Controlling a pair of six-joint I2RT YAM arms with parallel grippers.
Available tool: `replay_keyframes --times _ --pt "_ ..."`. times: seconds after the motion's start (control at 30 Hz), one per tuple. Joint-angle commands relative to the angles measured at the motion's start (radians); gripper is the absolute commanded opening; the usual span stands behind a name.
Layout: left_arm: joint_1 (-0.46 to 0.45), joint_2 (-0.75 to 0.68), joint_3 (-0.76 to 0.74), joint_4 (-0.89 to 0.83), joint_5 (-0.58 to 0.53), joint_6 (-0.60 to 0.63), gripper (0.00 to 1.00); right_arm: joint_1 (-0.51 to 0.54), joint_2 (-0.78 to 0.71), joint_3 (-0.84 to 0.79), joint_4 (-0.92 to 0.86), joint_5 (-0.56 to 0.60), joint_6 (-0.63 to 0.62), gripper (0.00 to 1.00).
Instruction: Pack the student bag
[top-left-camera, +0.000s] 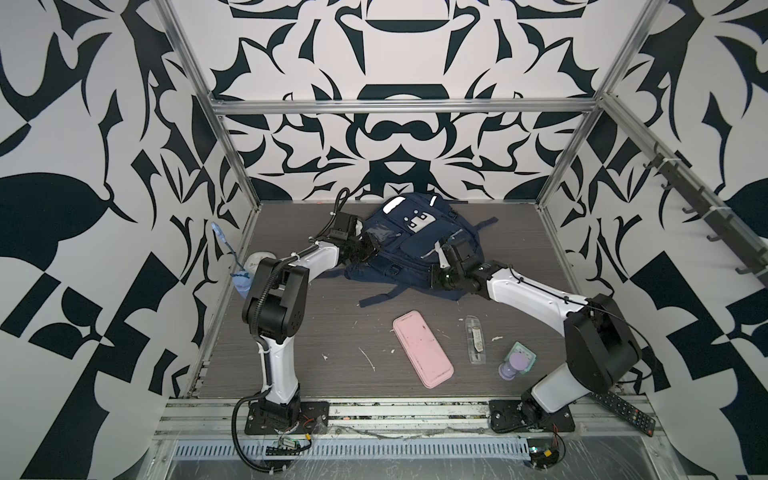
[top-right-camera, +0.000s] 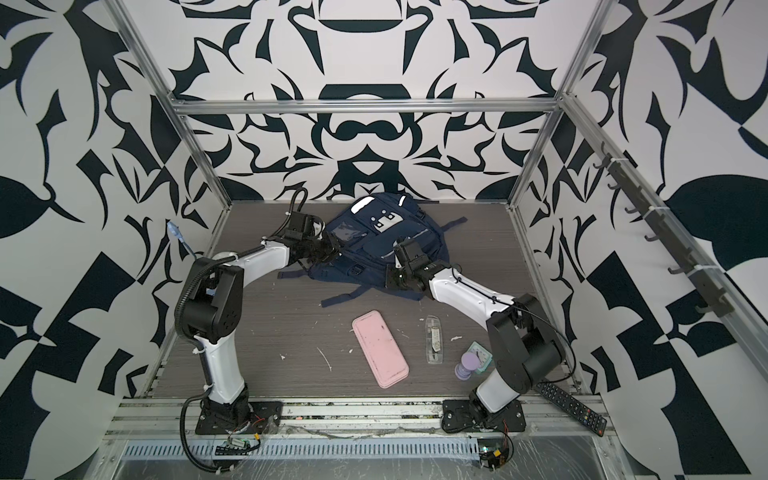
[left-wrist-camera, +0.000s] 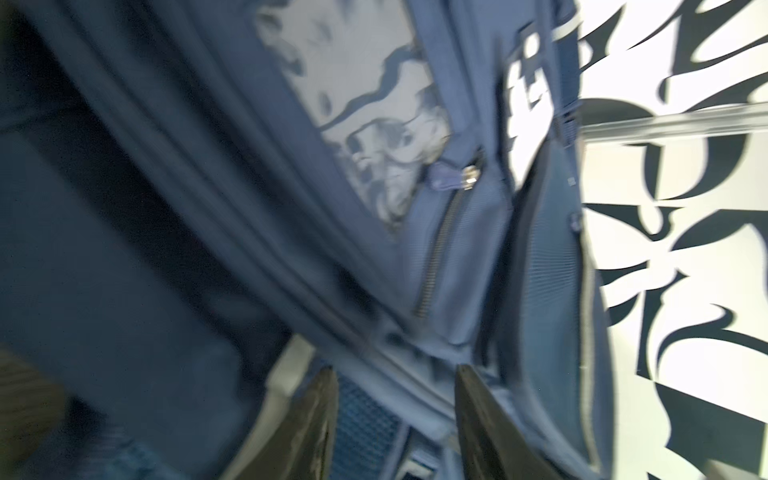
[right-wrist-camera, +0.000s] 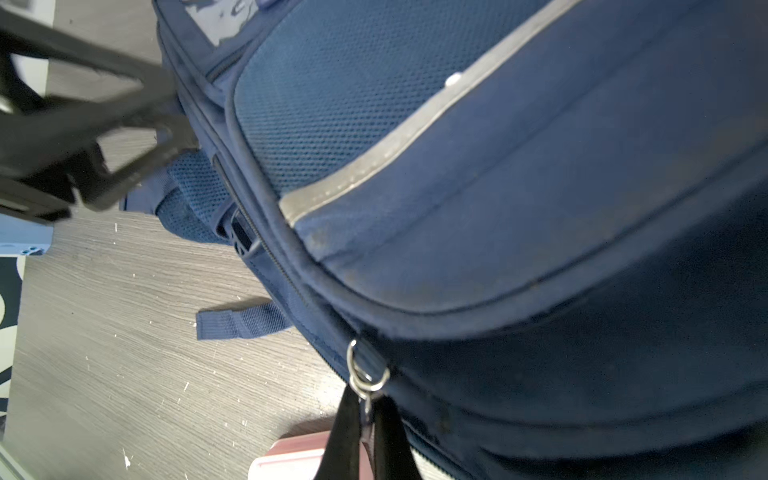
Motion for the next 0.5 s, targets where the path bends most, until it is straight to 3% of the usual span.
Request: replay_keyframes --times 0.0,0.2,0.47 --pt "0.002 0.019 0.025 -0.055 -0.020 0.028 0.48 -0.007 -0.032 0.014 0.004 -0.015 -0.027 0.00" --pt "0.002 0.074 0.032 0.017 0.020 -0.003 0.43 -0.001 0.031 0.058 0.001 -0.069 -0.020 0.00" --pt "0.001 0.042 0.006 0.076 0.021 -0.023 0.10 0.047 0.156 0.214 -0.019 -0.090 -0.019 0.00"
